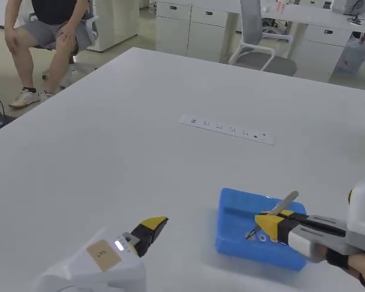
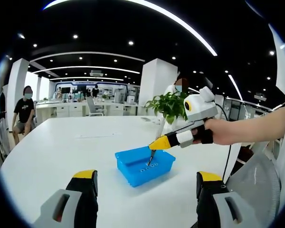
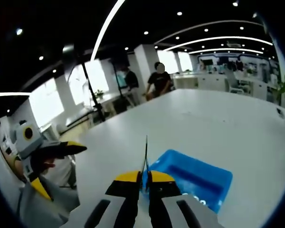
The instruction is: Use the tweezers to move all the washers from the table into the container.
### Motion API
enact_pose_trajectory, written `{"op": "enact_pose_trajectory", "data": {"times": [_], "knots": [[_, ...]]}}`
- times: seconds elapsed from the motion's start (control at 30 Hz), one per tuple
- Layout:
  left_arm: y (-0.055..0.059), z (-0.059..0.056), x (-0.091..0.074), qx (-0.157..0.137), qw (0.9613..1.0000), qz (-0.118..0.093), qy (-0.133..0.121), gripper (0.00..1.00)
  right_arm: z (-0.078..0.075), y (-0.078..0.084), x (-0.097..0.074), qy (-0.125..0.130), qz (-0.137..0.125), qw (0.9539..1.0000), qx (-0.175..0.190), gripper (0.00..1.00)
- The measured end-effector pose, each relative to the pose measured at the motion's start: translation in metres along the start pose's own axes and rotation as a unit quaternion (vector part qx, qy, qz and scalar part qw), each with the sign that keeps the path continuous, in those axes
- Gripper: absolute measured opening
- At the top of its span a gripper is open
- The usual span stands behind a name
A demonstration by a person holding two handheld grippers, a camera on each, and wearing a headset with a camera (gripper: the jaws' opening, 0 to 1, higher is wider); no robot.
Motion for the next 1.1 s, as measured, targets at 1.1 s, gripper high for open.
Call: {"op": "enact_pose_trajectory", "data": {"times": [1.1], "knots": [[-0.001,0.000,-0.001,-0.006,1.0000,-0.002,-0.001,0.86,-0.048,0.023,0.044,0.025,0.075,0.9966,-0.019,0.03]]}}
Point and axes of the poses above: the centre of the closed fingertips' face, and the gripper's own axes: x roughly forward along the fingers, z roughly to its left, y roughly out of its underside, the point moved 4 cm from there along -x, roughly backward along the fingers, and after that the axes turned 8 degrees about -y, right-handed, at the moved point
